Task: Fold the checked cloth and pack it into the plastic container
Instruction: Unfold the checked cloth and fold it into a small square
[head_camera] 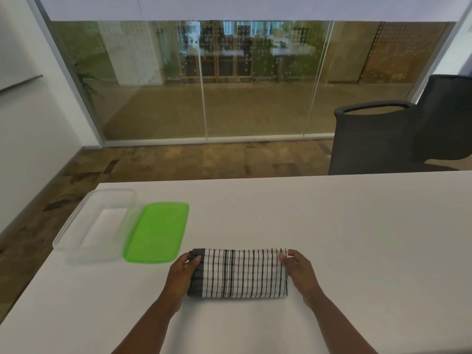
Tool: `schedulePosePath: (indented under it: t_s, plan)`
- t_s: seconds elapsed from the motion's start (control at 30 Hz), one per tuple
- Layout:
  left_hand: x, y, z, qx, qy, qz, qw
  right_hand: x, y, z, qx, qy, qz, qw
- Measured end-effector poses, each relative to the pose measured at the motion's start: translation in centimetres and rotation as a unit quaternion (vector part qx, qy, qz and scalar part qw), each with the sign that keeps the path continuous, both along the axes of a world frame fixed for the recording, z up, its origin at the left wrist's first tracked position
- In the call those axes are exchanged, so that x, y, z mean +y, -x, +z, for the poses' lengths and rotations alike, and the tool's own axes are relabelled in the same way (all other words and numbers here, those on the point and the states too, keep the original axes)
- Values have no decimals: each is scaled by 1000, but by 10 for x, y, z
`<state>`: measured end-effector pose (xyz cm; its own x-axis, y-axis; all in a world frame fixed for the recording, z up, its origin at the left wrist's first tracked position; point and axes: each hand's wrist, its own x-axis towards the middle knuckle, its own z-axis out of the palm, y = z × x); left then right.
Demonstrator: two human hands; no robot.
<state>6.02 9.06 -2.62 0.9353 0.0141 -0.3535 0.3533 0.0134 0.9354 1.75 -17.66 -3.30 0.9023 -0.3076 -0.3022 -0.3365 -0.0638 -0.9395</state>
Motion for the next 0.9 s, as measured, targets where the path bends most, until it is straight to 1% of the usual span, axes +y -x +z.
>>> schedulePosePath:
  t_s: [0.07,0.13,0.2,0.27,0.33,0.4,0.47,0.53,0.6,0.73,0.83,0.9]
  plan:
    - [-7,-6,-3,8,5,24,1000,3,-4,-8,38,56,28,997]
    - [-8,-10,-9,34,10,15,999,4,-6,-16,62,122,48,989]
    - [-3,-9,-18,68,4,-18,997,5,-6,-25,58,159,41,985]
    - [2,-5,-30,79,-37,-46,995,9,-6,-31,37,196,33,979]
    - [4,-3,-41,67,-80,-51,993,14,-6,-35,12,208,12,978]
    - [2,-1,-46,50,-114,-44,991,20,-7,-39,6,207,-18,978]
    - [-1,2,-47,35,-119,-38,992,25,-12,-39,12,216,-39,975]
    - [-2,1,-49,30,-147,-37,988,29,-19,-39,4,225,-42,973]
    - [-1,-2,-52,42,-179,-48,982,31,-25,-39,9,243,-42,969]
    - [-1,-7,-52,90,-188,-46,977,31,-33,-42,37,289,-54,955]
    - [-1,-9,-54,97,-191,-39,976,32,-34,-46,61,309,-75,946]
    - [-2,-9,-54,90,-213,-42,972,35,-33,-49,68,314,-80,943]
